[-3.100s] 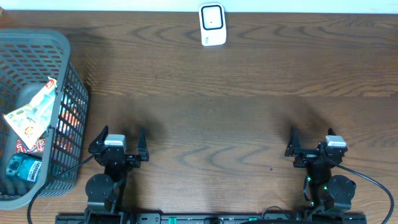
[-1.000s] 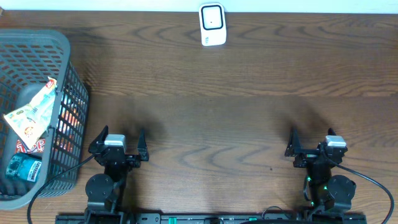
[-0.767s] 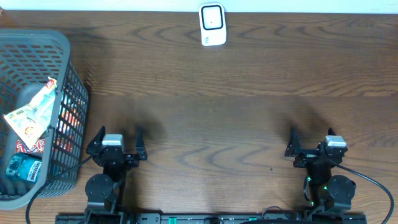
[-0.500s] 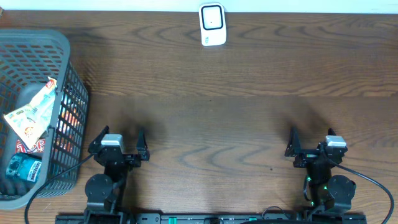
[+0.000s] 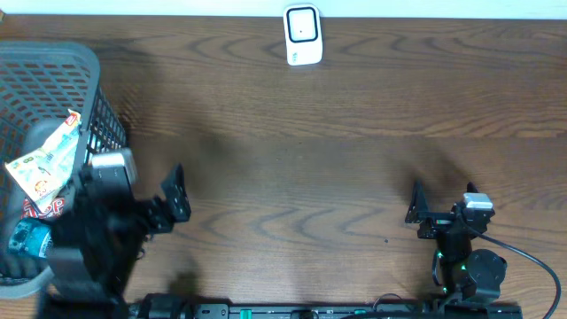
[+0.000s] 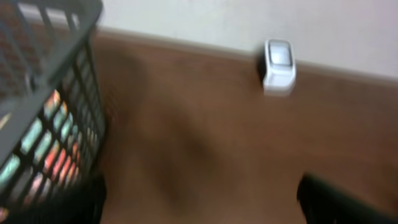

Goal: Scan the item barcode
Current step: 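Reach the left gripper into the basket and grasp the teal Listerine bottle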

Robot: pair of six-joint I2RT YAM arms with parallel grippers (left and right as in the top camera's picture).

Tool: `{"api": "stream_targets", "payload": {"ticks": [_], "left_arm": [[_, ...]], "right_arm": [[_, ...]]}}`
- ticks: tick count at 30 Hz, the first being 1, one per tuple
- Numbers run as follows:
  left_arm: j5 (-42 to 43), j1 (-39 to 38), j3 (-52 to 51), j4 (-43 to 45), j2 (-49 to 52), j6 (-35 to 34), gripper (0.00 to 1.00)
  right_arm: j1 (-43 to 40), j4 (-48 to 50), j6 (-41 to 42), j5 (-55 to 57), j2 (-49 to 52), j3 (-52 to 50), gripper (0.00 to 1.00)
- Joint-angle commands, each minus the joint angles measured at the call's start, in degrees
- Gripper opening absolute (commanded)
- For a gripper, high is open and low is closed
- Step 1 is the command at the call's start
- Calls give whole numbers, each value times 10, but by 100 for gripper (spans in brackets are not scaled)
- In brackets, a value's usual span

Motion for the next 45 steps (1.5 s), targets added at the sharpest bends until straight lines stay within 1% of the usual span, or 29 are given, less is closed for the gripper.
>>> {"api": "stream_targets", "payload": {"ticks": [1,2,4,6,8,9,10,13,15,18,22,25,27,30,33,34,35,39,45], "left_arm": [[66,3,124,-61,86,-7,98],[85,3,148,-83,111,-7,98],[90,3,157,-92,130,-7,98],[76,3,158,-83,147,-7,98],[37,5,166,-81,161,-26,98],[0,9,175,-81,169,-56,98],[-35,18,186,-82,178,-81,98],[-104,60,226,-89,201,-123,98],[-136,111,254,-107,218,-150,98],[-137,218,272,-136,241,-198,98],[-99,369,271,-188,286,-228,98],[-55,468,263,-220,332,-228,98],[-30,520,248,-224,361,-228,99],[-7,579,209,-201,397,-228,99],[-2,610,150,-155,422,-228,99],[-2,614,128,-139,426,-228,99],[-3,618,80,-99,432,-228,99],[-29,618,-12,-12,432,-236,99],[-37,619,-109,78,433,-236,98]], "right_arm": [[3,0,-7,5,-3,-2,99],[3,0,-7,5,-3,-2,99],[3,0,-7,5,-3,-2,99],[3,0,-7,5,-3,-2,99],[3,0,-7,5,-3,-2,99],[3,0,-7,5,-3,-2,99],[3,0,-7,5,-3,-2,99],[3,0,-7,5,-3,-2,99],[3,0,-7,5,-3,-2,99],[3,0,-7,5,-3,-2,99],[3,0,-7,5,-3,-2,99],[3,0,-7,5,-3,-2,99],[3,0,-7,5,-3,-2,99],[3,0,-7,5,-3,-2,99],[3,0,-7,5,-3,-2,99],[3,0,-7,5,-3,-2,99],[3,0,-7,5,-3,-2,99],[3,0,-7,5,-3,-2,99],[3,0,-7,5,-3,-2,99]]}}
